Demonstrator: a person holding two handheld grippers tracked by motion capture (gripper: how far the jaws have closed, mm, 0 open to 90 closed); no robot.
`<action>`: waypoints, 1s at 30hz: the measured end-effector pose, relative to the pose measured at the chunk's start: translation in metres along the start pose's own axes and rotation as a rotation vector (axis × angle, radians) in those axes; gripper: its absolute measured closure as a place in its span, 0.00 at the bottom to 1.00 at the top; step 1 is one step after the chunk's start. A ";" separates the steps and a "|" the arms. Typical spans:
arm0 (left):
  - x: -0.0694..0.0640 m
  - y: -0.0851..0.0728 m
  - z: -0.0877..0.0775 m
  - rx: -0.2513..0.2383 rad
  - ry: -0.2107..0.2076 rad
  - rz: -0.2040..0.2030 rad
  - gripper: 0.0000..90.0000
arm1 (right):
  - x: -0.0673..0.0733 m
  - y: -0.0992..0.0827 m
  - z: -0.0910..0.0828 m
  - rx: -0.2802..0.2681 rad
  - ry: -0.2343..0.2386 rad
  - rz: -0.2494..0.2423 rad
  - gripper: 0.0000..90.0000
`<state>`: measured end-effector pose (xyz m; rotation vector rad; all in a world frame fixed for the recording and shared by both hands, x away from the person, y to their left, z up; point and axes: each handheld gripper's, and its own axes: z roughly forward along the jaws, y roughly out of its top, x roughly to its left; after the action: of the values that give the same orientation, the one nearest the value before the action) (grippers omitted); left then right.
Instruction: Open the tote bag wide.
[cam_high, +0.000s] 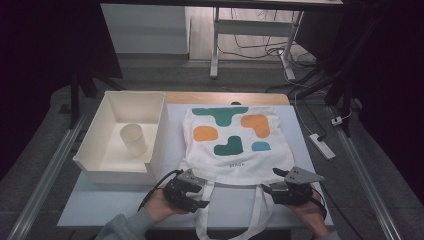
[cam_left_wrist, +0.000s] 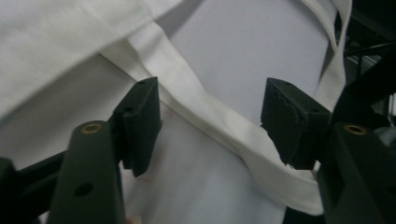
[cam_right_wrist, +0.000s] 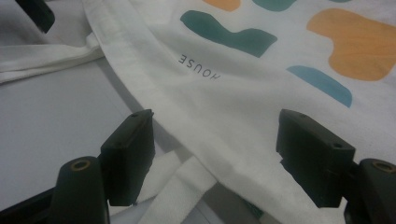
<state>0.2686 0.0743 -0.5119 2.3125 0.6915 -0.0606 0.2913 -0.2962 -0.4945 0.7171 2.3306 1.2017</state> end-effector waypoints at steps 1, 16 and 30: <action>-0.001 -0.001 0.000 0.003 -0.004 -0.002 0.46 | 0.000 0.000 0.000 0.002 0.000 -0.002 0.31; 0.001 -0.005 0.006 0.083 -0.030 -0.023 0.87 | 0.002 0.000 0.000 0.001 0.012 -0.007 0.31; 0.003 0.004 -0.011 -0.033 -0.091 -0.038 0.99 | 0.005 0.003 -0.003 -0.011 0.017 -0.019 0.31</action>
<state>0.2718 0.0804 -0.5013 2.2505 0.6852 -0.1691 0.2868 -0.2931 -0.4910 0.6826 2.3373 1.2161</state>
